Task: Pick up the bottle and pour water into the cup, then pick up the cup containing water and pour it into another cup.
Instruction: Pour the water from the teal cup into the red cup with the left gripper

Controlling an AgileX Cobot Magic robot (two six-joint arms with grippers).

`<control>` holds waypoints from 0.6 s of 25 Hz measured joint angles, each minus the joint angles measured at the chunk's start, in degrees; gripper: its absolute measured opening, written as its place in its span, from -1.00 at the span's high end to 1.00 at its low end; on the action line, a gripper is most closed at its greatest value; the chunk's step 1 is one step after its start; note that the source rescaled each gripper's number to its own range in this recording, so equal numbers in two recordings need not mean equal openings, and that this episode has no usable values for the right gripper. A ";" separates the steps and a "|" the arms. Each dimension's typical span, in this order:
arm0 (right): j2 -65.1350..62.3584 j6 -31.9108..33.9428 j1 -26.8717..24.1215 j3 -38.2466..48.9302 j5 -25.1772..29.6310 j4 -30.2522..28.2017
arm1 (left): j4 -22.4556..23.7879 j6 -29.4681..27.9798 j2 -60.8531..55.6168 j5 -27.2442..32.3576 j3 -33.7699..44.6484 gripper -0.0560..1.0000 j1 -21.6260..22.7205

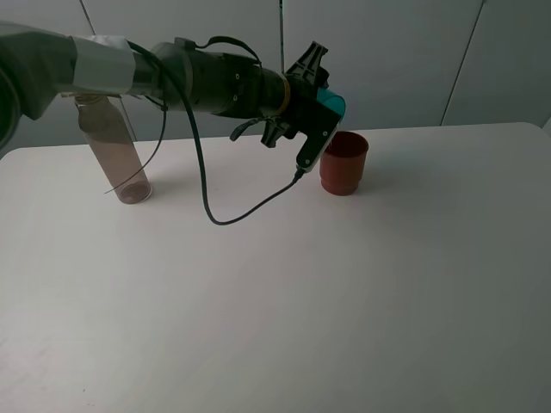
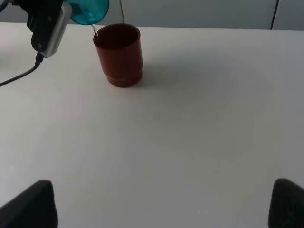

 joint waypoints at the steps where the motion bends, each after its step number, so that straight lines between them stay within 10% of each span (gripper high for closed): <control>1: 0.00 0.00 0.00 0.00 0.00 0.00 | 0.00 0.00 0.00 0.00 0.00 0.63 0.00; 15: 0.00 0.00 0.00 0.00 0.00 0.00 | -4.45 -0.36 0.00 -1.88 0.00 0.63 0.00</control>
